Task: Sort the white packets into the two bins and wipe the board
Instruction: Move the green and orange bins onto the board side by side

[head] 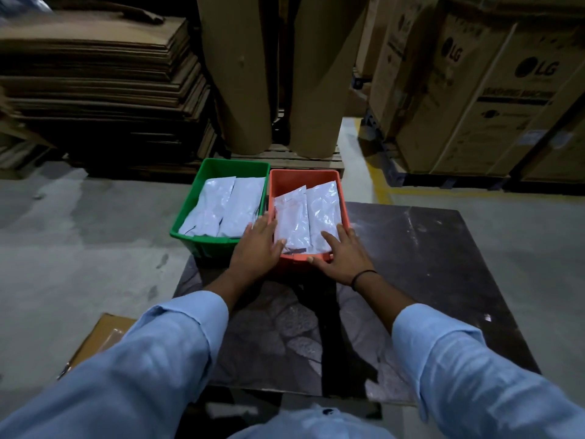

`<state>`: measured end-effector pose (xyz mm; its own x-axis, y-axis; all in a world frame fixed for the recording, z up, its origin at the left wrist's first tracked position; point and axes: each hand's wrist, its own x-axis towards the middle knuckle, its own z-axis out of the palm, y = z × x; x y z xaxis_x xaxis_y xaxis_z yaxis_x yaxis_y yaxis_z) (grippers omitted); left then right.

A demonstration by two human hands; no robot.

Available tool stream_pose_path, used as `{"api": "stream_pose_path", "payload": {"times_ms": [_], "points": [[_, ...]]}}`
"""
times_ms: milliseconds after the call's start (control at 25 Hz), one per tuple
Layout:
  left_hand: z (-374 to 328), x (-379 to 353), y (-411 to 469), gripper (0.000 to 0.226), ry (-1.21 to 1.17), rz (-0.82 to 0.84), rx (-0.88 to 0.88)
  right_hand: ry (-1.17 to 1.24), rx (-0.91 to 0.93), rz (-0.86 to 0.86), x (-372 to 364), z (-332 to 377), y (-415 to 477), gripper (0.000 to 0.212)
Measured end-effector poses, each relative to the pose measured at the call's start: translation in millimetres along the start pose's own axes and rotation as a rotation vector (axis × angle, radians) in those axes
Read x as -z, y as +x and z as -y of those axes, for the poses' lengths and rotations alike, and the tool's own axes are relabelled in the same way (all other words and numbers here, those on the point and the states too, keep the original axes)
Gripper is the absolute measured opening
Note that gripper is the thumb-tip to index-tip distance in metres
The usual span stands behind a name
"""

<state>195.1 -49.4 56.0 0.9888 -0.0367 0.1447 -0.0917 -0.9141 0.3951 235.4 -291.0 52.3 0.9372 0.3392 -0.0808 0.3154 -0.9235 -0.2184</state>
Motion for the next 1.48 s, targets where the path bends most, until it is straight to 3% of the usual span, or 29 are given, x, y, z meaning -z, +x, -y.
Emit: {"api": "stream_pose_path", "payload": {"times_ms": [120, 280, 1480], "points": [[20.0, 8.7, -8.1, 0.060, 0.011, -0.023, 0.035, -0.036, 0.169, -0.131, -4.0, 26.2, -2.8, 0.065], [40.8, 2.1, -20.9, 0.068, 0.110, 0.059, 0.036, -0.136, 0.382, -0.099, -21.7, 73.1, -10.4, 0.057], [59.0, -4.8, -33.8, 0.083, 0.260, 0.122, -0.070, -0.093, 0.331, -0.047, -24.3, 108.0, 28.6, 0.059]]}}
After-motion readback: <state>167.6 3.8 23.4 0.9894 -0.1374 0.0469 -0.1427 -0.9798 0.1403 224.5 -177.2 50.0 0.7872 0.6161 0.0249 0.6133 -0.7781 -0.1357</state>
